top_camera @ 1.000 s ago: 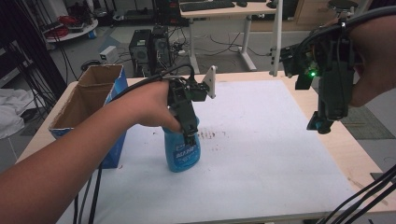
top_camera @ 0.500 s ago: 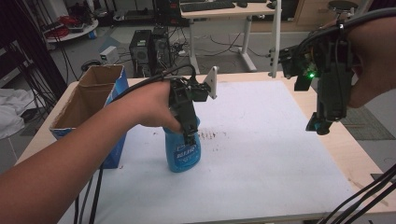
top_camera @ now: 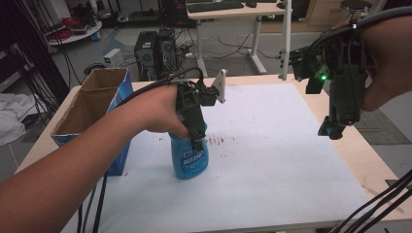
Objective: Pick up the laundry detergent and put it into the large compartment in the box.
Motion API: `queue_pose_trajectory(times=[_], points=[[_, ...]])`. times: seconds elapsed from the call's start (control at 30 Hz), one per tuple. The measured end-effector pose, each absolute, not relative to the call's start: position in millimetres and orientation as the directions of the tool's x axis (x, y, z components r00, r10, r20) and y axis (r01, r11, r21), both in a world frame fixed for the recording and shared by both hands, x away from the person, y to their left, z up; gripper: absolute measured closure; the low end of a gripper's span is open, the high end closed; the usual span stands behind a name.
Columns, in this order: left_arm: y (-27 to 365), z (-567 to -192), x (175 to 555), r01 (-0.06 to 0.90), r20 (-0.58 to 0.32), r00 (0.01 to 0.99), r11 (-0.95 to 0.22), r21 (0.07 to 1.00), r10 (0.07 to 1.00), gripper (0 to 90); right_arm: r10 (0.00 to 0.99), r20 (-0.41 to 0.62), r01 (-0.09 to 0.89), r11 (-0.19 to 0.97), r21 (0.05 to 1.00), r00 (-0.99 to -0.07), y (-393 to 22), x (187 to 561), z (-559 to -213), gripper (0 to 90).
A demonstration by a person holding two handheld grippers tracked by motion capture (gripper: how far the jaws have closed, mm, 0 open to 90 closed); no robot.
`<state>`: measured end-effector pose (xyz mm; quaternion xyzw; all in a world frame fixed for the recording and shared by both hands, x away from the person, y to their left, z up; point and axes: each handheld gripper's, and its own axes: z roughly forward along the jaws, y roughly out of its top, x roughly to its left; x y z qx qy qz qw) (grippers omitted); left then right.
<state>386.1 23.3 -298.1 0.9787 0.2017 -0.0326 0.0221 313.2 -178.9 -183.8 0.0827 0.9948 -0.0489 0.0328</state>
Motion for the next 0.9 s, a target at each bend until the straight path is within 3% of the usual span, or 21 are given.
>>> queue_pose_trajectory(times=[0.9], points=[[21.3,-299.0,386.0,0.397,-0.017,0.918,-0.918,0.001,0.397,37.7,0.167,-0.069,0.173,0.98,-0.093,-0.983,-180.3,314.5,-187.0,2.4]])
